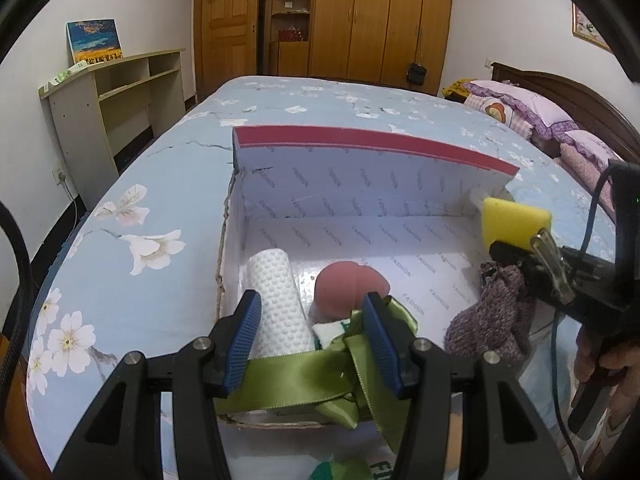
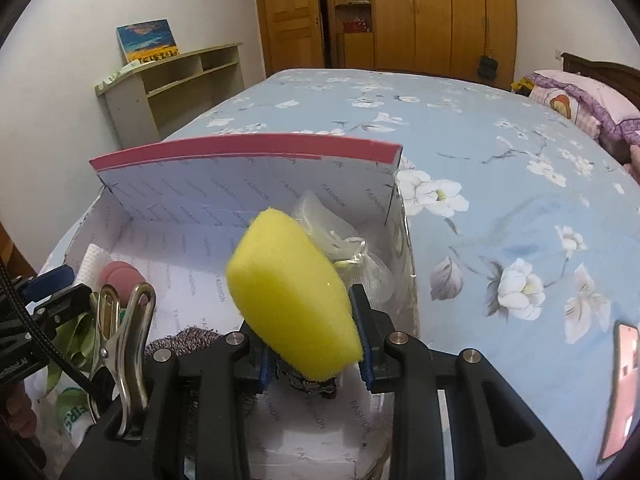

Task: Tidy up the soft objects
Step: 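Open the right tool to release the yellow sponge into the box, then grasp the light blue fabric pouch beside the box with the right tool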

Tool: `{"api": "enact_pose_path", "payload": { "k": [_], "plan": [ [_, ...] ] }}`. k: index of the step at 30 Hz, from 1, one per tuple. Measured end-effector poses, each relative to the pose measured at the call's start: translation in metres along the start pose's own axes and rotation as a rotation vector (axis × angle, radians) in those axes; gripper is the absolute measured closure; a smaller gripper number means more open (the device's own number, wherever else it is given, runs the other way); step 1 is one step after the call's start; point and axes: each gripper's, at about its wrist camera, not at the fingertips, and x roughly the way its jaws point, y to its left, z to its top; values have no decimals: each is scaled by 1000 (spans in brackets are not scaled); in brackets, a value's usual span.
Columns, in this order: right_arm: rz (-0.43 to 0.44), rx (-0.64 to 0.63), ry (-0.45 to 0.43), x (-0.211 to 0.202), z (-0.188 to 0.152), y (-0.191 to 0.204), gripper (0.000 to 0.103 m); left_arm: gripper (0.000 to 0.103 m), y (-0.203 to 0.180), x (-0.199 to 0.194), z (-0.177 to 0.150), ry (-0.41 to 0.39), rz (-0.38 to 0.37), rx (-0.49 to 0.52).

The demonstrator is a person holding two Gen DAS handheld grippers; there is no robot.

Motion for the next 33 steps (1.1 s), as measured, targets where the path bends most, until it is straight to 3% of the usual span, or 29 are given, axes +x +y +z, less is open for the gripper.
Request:
{"api": "enact_pose_path", "payload": {
  "k": [10,12,14,33],
  "plan": [
    [-11,-22,-40,-13,2,5,55,47,0,-8,3,-14,0,-9],
    [1,-27,-53,-17,3,6,46,47,0,-10,4,-6,14,-5],
    [8,-36,-65,-22,4,8,43,47,-1,-13,4,-6,18,-3],
    [43,-53,-128,-77,-7,24,43,47,-7,-64,-7,-38,1,19]
  ]
}}
